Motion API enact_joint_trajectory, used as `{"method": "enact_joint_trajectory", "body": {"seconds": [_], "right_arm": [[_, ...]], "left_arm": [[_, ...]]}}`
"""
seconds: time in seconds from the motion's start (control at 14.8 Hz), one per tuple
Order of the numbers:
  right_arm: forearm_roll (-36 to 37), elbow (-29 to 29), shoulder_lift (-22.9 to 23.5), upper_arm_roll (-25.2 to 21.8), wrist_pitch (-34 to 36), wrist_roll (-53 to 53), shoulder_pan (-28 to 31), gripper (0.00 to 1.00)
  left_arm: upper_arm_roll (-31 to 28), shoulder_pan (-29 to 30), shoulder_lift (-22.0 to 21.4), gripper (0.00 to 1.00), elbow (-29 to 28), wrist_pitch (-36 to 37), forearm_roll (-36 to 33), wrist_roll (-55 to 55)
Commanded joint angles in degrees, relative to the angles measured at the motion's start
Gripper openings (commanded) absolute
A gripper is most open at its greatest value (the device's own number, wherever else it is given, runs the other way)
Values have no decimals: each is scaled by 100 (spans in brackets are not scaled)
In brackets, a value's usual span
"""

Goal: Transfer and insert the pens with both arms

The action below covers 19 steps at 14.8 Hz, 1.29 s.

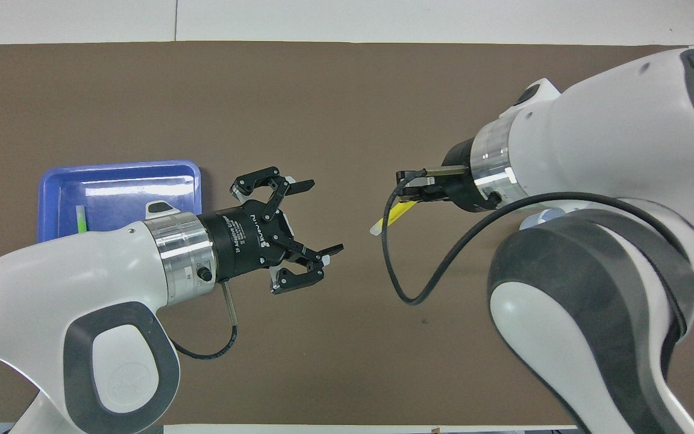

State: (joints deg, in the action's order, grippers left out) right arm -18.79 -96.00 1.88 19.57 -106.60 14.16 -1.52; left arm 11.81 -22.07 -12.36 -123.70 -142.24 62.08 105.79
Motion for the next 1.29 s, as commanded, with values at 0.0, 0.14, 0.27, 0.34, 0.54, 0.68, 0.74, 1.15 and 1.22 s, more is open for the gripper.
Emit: {"method": "enact_joint_trajectory", "body": {"seconds": [0.0, 0.14, 0.27, 0.34, 0.54, 0.68, 0.74, 1.15, 1.22], "right_arm": [[338, -945, -784, -434, -45, -692, 91, 0], [551, -1262, -952, -839, -97, -1247, 99, 0], [665, -1499, -1013, -1190, -281, -1616, 99, 0], [805, -1727, -1110, -1401, -448, -1914, 100, 0], [964, -2387, -1347, -1832, -1046, -2837, 108, 0], [1305, -2590, -1427, -2000, -1239, -3172, 108, 0], [1490, -2669, -1444, -2062, -1327, -3243, 117, 0], [1685, -3153, -1524, -2150, -1968, -3376, 179, 0], [1685, -3232, -1489, -2150, -2100, -3376, 179, 0]], "left_arm": [[-12, 386, -162, 100, -189, 318, 77, -6], [-12, 624, -162, 100, -180, 521, 33, -15], [-29, 870, -171, 100, -189, 811, 6, -154], [-29, 1010, -188, 100, -189, 995, 6, -286], [-29, 1520, -206, 100, -119, 1732, -658, -472], [-29, 1723, -223, 100, -110, 2286, -1195, -533], [-29, 1811, -249, 100, -101, 2497, -1485, -568], [-38, 2540, -241, 100, -93, 2745, -3103, -630], [-38, 2733, -250, 100, -84, 2807, -3235, -813]]}}
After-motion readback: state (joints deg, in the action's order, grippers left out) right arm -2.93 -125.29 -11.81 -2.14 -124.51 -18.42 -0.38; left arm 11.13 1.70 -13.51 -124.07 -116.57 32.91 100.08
